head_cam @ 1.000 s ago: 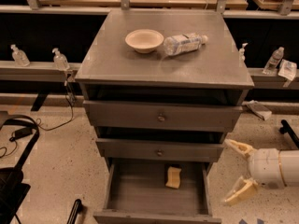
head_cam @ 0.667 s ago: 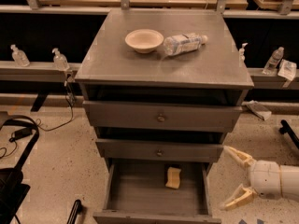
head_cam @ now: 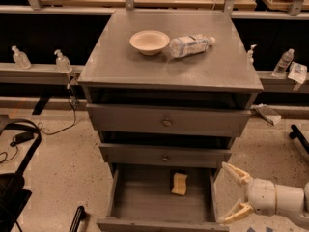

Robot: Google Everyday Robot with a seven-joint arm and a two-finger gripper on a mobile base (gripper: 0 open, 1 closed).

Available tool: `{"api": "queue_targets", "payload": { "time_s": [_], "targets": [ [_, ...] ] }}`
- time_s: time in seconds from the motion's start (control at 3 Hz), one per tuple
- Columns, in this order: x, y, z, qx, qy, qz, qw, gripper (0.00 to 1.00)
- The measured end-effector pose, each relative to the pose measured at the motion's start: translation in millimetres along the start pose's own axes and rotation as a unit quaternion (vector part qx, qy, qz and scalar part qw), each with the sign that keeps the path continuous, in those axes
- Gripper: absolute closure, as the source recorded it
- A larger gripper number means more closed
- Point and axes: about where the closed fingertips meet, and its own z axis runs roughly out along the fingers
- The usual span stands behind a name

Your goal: Pick sponge from bottom drawer and place on counter

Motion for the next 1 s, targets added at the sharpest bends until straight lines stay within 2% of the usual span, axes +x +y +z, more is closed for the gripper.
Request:
{"api": "queue_targets", "payload": {
  "time_s": [0.33,0.67,1.0],
  "targets": [
    [15.0,-9.0,11.8,-0.004,-0.011,0.002,0.9999,0.0],
    [58.9,-26.0,39.8,0.034,-0.036,-0.028,0.9984,0.0],
    [112.2,-42.8,66.3,0.082,-0.045,-0.052,0.9942,0.0]
  ]
}}
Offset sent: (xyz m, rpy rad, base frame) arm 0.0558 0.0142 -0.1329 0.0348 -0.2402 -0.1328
